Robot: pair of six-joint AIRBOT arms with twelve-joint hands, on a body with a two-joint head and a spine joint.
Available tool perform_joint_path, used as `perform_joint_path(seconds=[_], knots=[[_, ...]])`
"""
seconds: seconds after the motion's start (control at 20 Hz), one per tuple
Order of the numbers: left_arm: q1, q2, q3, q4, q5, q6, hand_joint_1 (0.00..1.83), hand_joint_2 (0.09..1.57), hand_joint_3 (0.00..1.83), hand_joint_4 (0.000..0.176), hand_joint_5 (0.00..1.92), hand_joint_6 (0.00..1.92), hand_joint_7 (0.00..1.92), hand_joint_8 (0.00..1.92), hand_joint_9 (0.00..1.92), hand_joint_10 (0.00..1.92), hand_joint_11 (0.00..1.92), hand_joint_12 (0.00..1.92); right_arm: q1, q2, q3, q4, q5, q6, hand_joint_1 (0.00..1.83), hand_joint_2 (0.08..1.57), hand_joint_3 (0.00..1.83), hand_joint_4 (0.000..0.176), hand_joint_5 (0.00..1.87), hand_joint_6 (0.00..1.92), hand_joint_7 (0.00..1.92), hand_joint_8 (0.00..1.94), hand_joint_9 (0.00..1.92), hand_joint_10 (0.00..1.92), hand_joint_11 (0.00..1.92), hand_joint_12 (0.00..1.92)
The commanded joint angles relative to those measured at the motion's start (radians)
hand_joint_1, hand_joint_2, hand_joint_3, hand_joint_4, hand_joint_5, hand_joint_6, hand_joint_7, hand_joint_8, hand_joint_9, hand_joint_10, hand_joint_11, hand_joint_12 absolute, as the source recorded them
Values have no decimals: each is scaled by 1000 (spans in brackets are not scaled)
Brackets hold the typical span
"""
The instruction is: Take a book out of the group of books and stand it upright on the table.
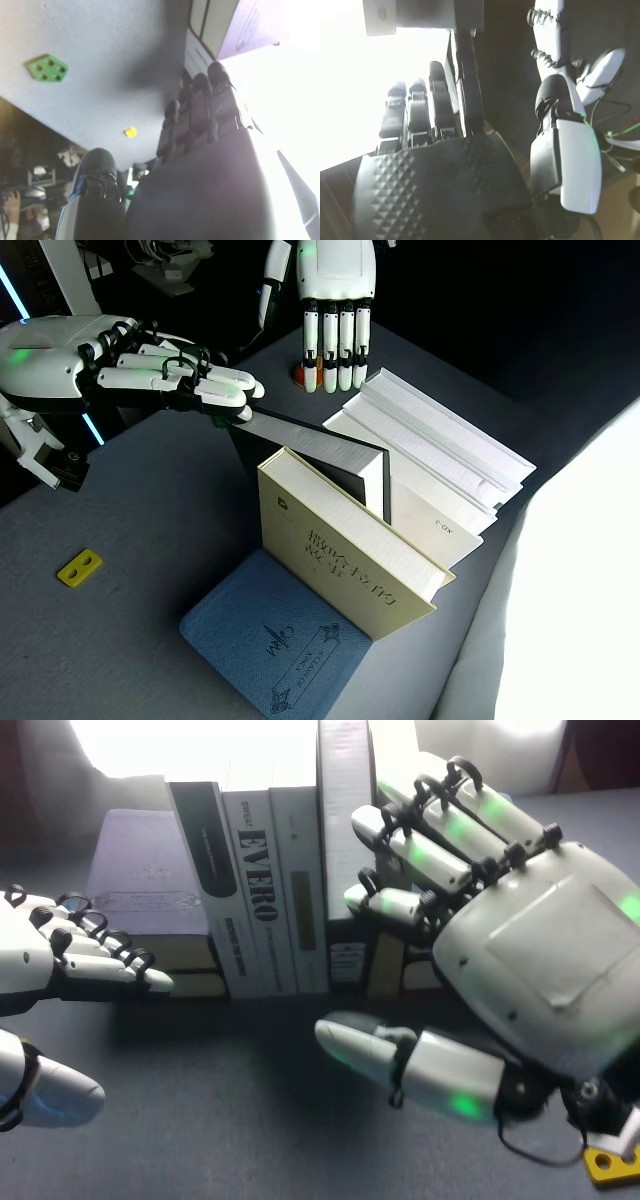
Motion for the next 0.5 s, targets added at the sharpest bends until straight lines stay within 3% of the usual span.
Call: perform_joint_path(seconds=[0.0, 0.45], knots=[[-12, 2, 4, 9, 73, -2, 0, 1289, 1, 32, 22, 1, 80, 0, 86, 6, 0, 157, -5, 6, -11, -34, 62, -16, 0, 1124, 1, 0, 811, 3, 228, 4, 57, 3, 0, 133], [-8, 2, 8, 9, 73, -2, 0, 1288, 0, 34, 36, 1, 79, 5, 79, 7, 0, 147, -85, 34, -82, -34, 46, -146, 0, 1115, 0, 0, 789, 1, 233, 1, 55, 2, 0, 115]])
